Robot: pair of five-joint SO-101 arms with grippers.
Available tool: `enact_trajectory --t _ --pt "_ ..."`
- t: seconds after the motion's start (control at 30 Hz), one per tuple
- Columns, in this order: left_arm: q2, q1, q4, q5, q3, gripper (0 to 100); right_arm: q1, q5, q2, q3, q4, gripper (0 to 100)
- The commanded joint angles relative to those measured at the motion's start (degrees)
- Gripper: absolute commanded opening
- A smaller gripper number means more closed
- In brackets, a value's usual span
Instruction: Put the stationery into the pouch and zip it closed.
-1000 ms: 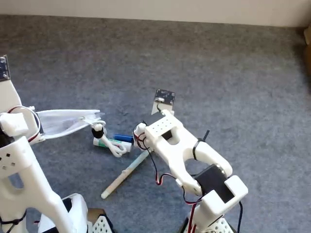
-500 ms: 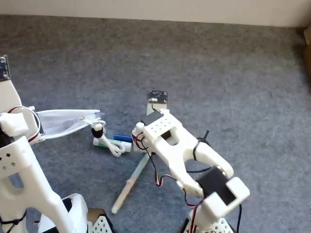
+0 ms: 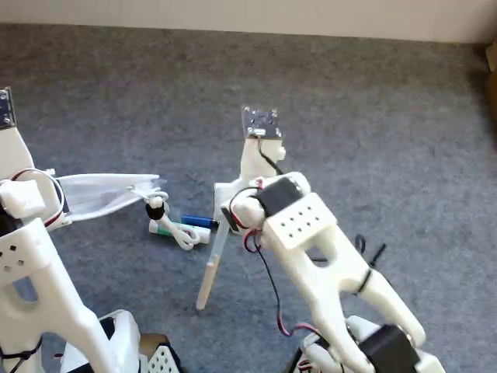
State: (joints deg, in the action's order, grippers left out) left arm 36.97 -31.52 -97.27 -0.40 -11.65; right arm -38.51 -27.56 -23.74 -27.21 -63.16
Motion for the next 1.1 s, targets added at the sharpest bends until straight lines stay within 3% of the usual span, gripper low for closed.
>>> enact_trajectory --t 0.0,0.4,0.5,0.7,1.07 --pt "0.57 0.04 1.76 0.0 0.31 1 0.66 0.79 -7.6 2.24 -0.4 0.5" --pt "0.57 0.04 1.76 0.0 0.31 1 -0.92 0.79 -16.48 -2.42 0.04 1.0" --pt "0.57 0.13 1.76 0.0 0.31 1 -2.68 0.53 -14.29 -4.44 0.13 2.2" --pt "0.57 0.13 1.76 0.0 -0.04 1 -4.44 0.35 -5.85 -4.88 0.22 14.5" --pt "0.57 0.13 1.76 0.0 -0.04 1 -4.53 0.35 8.48 -4.7 12.7 14.6"
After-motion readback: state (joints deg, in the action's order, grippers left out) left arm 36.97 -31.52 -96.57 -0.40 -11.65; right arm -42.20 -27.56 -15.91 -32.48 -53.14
